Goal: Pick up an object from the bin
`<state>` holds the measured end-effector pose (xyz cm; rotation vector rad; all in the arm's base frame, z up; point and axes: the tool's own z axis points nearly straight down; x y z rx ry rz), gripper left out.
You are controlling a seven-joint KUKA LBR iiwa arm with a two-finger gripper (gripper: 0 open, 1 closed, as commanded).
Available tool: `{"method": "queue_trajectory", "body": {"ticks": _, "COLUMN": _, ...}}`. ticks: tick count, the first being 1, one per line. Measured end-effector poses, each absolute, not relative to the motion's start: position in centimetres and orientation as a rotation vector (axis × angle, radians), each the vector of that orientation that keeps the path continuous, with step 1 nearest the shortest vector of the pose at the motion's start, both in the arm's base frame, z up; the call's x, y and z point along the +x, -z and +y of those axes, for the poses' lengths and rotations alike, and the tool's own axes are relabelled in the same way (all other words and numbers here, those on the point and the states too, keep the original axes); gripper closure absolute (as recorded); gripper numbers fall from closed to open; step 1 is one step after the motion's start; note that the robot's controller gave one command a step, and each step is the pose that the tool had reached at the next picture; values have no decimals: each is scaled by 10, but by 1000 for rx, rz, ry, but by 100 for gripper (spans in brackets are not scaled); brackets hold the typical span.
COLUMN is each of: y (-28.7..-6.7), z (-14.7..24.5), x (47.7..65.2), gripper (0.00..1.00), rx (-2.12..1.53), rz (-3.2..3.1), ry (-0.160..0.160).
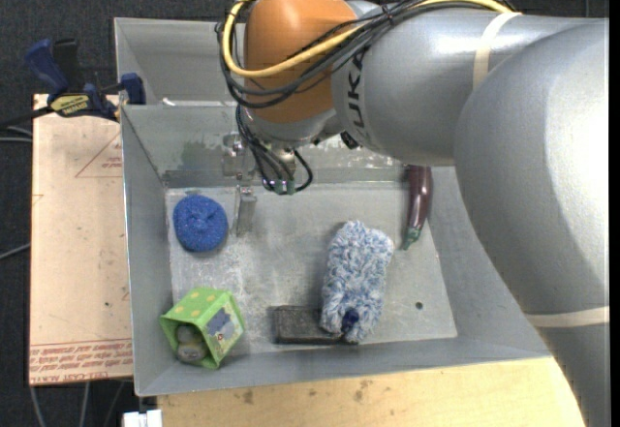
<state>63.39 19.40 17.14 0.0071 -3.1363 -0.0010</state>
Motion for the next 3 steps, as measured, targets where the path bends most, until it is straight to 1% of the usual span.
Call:
{"method": "queue_trajectory", "body": {"ticks": 1, "y": -177, "z": 193, "x": 635, "gripper": 0, "rx": 2, "rz": -3143, "ry": 3}}
{"method": "queue_trajectory", "body": {"ticks": 2, "y": -139, "z": 207, "x": 639, "gripper": 0, "rx": 134, "rz": -3146, "ry": 3}}
{"method": "queue_trajectory", "body": {"ticks": 3, "y": -90, "z": 221, "x": 621, "gripper": 0, "rx": 130, "rz": -3142, "ry": 3}}
